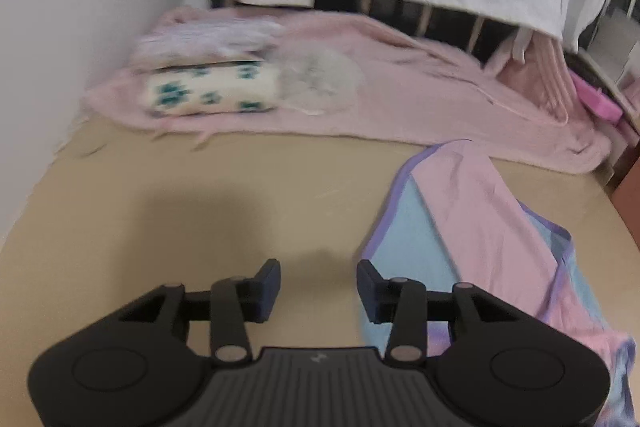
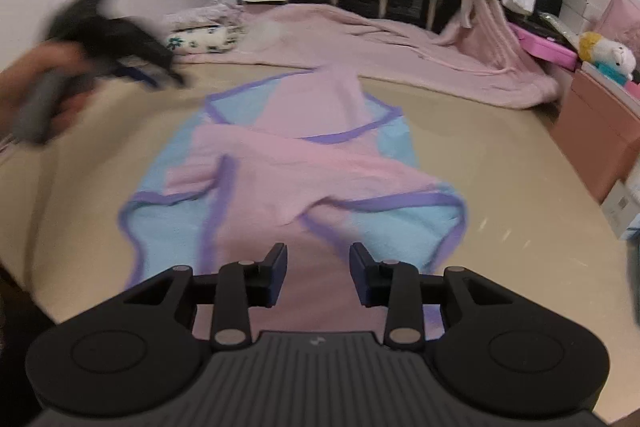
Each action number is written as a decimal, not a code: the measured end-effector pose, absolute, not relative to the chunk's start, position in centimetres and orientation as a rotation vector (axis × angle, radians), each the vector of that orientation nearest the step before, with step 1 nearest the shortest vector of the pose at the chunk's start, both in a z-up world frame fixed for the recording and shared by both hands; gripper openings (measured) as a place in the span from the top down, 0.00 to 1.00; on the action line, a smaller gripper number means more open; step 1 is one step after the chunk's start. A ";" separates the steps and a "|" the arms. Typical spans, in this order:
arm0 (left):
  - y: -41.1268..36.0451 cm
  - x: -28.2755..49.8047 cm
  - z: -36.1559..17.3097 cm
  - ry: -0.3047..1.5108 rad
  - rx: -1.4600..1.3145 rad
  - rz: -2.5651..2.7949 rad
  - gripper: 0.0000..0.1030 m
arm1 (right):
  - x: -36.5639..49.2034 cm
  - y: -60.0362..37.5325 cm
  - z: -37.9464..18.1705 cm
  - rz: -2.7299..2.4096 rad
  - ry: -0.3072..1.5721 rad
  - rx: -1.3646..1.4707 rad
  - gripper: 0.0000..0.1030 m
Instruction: Fold clothes
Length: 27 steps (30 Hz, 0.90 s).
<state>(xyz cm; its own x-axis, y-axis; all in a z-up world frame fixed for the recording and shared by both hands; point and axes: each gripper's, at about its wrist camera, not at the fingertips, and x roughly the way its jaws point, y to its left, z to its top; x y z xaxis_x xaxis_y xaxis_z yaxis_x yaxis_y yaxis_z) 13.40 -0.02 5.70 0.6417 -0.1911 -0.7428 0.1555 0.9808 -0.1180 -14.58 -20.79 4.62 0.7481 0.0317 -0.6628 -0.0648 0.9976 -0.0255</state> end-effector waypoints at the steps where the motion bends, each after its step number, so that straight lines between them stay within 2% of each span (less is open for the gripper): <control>1: -1.0 14.4 5.3 0.863 -0.027 -0.224 0.60 | -14.9 -20.2 4.4 0.073 0.725 -0.042 0.66; 3: -2.1 15.0 4.2 0.882 0.017 -0.224 0.65 | -15.0 -19.4 3.7 0.086 0.744 -0.040 0.66; 4: -2.7 15.3 3.6 0.890 0.040 -0.220 0.92 | -15.0 -18.9 3.3 0.092 0.753 -0.039 0.66; 5: -3.2 15.5 3.0 0.898 0.062 -0.217 0.98 | -15.0 -18.7 3.0 0.093 0.760 -0.040 0.66; 6: -3.2 15.3 2.7 0.889 0.061 -0.216 0.99 | -15.0 -18.5 2.7 0.093 0.766 -0.041 0.66; 11: -0.6 12.1 2.6 0.869 0.092 -0.125 1.00 | -15.2 -18.7 2.6 0.109 0.757 -0.037 0.64; 14: 2.8 7.9 2.9 0.885 0.083 -0.082 1.00 | -15.1 -19.8 2.7 0.085 0.764 -0.052 0.60; 19: 6.1 -0.8 3.7 0.952 0.064 -0.141 1.00 | -13.6 -22.6 2.6 -0.046 0.756 -0.110 0.58; 21: 7.1 -4.1 4.2 0.991 0.043 -0.193 0.96 | -12.4 -23.6 2.4 -0.103 0.746 -0.155 0.58; 23: 7.7 -5.6 5.2 0.927 0.037 -0.230 0.94 | -11.0 -24.3 2.4 -0.146 0.745 -0.173 0.58; 24: 8.1 -6.3 5.7 0.889 0.035 -0.247 0.93 | -10.8 -24.6 2.8 -0.165 0.739 -0.171 0.59; 25: 8.4 -6.9 6.3 0.851 0.034 -0.265 0.83 | -11.2 -24.6 3.6 -0.136 0.716 -0.131 0.58; 26: 8.7 -7.6 6.8 0.812 0.032 -0.282 0.69 | -11.7 -24.5 4.3 -0.107 0.691 -0.091 0.58; 27: 8.5 -7.7 6.9 0.795 0.028 -0.314 0.64 | -12.2 -24.5 5.0 -0.077 0.667 -0.051 0.58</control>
<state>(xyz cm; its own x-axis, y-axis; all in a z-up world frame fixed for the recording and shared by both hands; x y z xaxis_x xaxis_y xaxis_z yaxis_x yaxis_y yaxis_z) -7.65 8.49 6.85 0.6561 -0.2666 -0.7060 0.2876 0.9533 -0.0928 -12.15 -24.48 5.02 0.7829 -0.0876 -0.6159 0.0551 0.9959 -0.0715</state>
